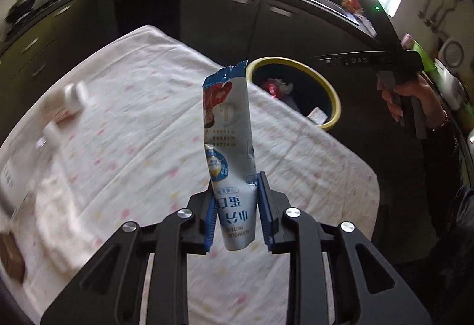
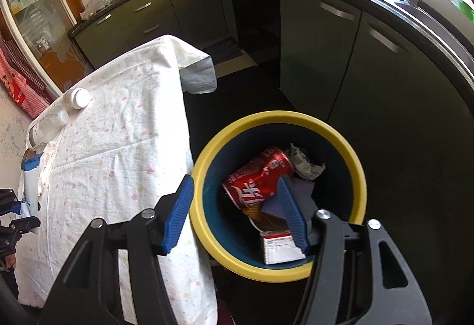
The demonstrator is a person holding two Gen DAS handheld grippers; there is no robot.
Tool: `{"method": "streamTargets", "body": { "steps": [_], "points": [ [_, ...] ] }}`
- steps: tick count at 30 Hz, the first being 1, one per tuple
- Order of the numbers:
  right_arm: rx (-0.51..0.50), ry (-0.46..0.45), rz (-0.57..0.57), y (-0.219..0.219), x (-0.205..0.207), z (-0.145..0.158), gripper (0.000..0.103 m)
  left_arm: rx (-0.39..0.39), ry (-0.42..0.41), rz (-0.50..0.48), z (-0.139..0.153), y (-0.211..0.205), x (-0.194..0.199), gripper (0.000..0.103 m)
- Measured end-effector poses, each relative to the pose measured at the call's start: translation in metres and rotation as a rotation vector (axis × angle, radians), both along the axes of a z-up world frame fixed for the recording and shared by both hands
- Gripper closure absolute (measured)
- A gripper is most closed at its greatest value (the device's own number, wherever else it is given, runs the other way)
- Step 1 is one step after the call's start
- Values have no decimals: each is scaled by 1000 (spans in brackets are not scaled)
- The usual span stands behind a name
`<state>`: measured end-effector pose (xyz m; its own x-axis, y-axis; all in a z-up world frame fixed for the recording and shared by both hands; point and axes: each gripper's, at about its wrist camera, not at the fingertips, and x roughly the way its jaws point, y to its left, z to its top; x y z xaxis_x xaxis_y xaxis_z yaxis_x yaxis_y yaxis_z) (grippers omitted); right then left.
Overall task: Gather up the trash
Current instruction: 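Carry the milk pouch over the bin and open the left tool, then grasp the white pill bottle with the right tool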
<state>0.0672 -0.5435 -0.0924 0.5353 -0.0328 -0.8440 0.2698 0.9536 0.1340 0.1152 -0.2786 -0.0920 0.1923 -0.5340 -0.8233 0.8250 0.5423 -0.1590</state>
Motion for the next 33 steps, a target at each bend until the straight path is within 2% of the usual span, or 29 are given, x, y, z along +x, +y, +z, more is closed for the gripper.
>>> {"method": "streamTargets", "body": {
  "steps": [4,6,8,10,11,12,13,14,17,18,20,23,27,33],
  "points": [
    [3,-3,-72,-29,-27,2,47,-4,10,-134,-2,-96,10,77],
    [7,3,-104,-41,-39,1,47,15,-1,-170,-6,-138,15,75],
    [9,13,-133,-52,-49,0,47,12,29,-211,-12,-177,20,74],
    [12,20,-160,-61,-58,-2,46,19,26,-227,-20,-208,24,74],
    [14,24,-171,-64,-62,-3,45,20,31,-239,-25,-224,25,70],
    [15,27,-180,-67,-64,-3,45,27,29,-244,-29,-236,27,58],
    [18,28,-186,-69,-66,-4,45,37,13,-228,-32,-243,29,52],
    [20,29,-186,-69,-68,-5,44,35,0,-203,-31,-245,31,49],
    [29,34,-176,-68,-67,-10,43,-47,65,-166,-18,-222,39,46],
    [33,37,-170,-69,-66,-12,43,-68,61,-144,-13,-207,40,42],
    [41,43,-155,-66,-58,-16,43,-117,30,-95,0,-170,39,33],
    [49,52,-114,-57,-41,-21,43,-184,-12,-19,14,-102,34,27],
    [53,56,1,-22,-4,-20,43,-263,-58,106,19,0,19,19],
    [30,32,327,80,73,-6,43,-219,-208,352,15,115,15,10]
  ]
}}
